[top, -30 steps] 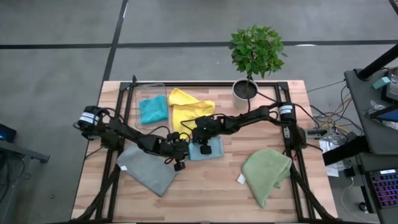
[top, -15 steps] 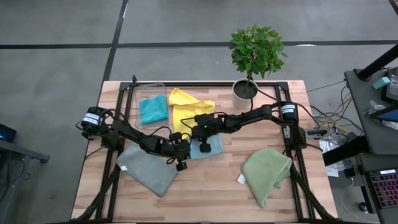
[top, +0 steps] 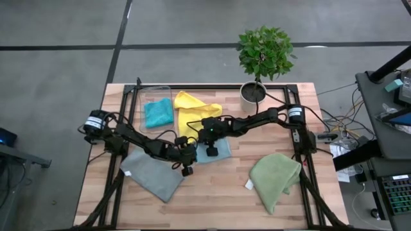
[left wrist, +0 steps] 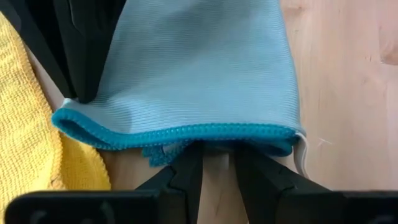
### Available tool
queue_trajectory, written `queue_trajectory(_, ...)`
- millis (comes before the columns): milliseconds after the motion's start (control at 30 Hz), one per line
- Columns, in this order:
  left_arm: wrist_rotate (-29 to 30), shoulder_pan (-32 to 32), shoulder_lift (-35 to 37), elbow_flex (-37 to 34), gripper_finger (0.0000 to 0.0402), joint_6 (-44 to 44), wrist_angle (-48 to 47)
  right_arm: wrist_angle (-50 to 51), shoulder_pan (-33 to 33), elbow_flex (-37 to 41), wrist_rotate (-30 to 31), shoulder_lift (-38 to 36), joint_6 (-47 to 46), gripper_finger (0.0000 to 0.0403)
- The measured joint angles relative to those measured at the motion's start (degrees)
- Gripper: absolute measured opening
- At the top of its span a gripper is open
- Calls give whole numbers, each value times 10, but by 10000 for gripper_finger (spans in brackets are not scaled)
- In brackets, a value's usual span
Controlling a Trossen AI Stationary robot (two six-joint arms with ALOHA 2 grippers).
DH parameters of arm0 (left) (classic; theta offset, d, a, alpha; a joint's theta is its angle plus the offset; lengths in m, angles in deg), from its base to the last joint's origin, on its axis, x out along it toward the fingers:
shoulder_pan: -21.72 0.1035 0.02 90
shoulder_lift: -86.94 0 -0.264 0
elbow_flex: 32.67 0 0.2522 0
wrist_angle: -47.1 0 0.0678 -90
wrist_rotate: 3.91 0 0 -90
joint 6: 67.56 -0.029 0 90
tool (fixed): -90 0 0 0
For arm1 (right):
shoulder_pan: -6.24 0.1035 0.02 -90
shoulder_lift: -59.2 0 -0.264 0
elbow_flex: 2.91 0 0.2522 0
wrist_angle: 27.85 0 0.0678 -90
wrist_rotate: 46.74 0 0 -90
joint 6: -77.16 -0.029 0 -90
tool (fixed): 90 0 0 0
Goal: Fold microfiber towels
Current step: Stack the folded light blue microfiber towel on top of the blue microfiber towel on the bin
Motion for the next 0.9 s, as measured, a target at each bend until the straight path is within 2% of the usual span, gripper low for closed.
queue_trajectory(167,-9,0,10,-1,79,3,-5,9,-1,0,-1,-6,-7,13)
queue_trajectory(300,-14,-1,13,1,82,2,-4,31,-1,-2,-2,-19,-8,37)
queue_trajectory(600,-24,-1,37,3,135,2,-16,122,-1,0,0,-83,-20,108)
queue_trajectory(767,-61,-2,80,3,145,2,-29,143,12,50,-2,-145,-57,98)
queue_trajectory(900,-35,-3,99,7,145,1,-22,113,47,116,-5,-182,-98,63)
